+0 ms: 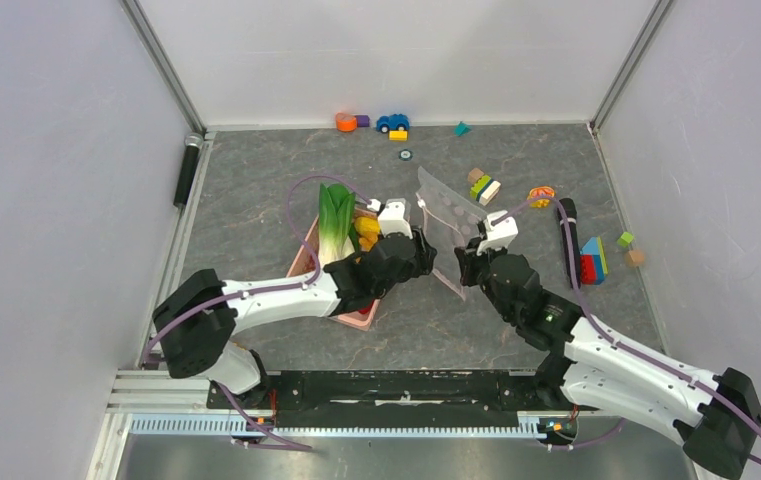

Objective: Place the food in the zip-top bag and seal the zipper
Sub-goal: Open the zipper of the food storage bag at the center of the board.

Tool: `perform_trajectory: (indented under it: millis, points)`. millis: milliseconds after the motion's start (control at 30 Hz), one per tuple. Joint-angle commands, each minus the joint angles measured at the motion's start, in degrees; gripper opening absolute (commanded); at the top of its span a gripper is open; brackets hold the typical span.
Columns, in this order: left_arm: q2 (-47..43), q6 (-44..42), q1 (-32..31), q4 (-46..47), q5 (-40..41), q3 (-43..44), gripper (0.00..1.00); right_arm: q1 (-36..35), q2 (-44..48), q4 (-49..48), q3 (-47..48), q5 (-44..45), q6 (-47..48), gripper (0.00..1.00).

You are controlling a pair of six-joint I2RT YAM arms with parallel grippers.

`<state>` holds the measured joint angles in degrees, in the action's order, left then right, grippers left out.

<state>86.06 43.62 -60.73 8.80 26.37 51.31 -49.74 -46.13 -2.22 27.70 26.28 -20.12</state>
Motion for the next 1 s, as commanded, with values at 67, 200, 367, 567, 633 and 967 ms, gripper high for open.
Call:
perform_trajectory:
  millis: [67, 200, 367, 567, 633, 967]
  points:
    - [2.7, 1.7, 0.2, -0.5, -0.7, 4.3, 0.39, 0.0, -0.4, 2.0, 7.5, 8.9, 0.4, 0.0]
    - [2.9, 1.5, 0.1, -2.1, 0.1, 5.0, 0.2, 0.1, -1.6, 11.2, 13.1, 15.9, -0.8, 0.0]
    - [3.8, -2.4, 0.7, -3.5, 0.6, 5.7, 0.06, 0.1, -2.8, 24.3, 20.8, 26.2, 0.2, 0.0]
    - [6.7, -4.1, 3.4, -5.0, -6.9, 8.0, 0.02, 0.1, -4.8, 42.8, 30.8, 32.8, -3.8, 0.0]
    - [8.0, -4.8, 3.6, -5.4, -8.7, 9.2, 0.02, 0.1, -5.6, 47.6, 32.6, 32.7, -6.5, 0.0]
    - [18.1, -3.3, 4.1, -16.7, -11.7, 21.0, 0.02, 0.1, -3.2, 56.6, 28.8, 28.8, -15.8, 0.0]
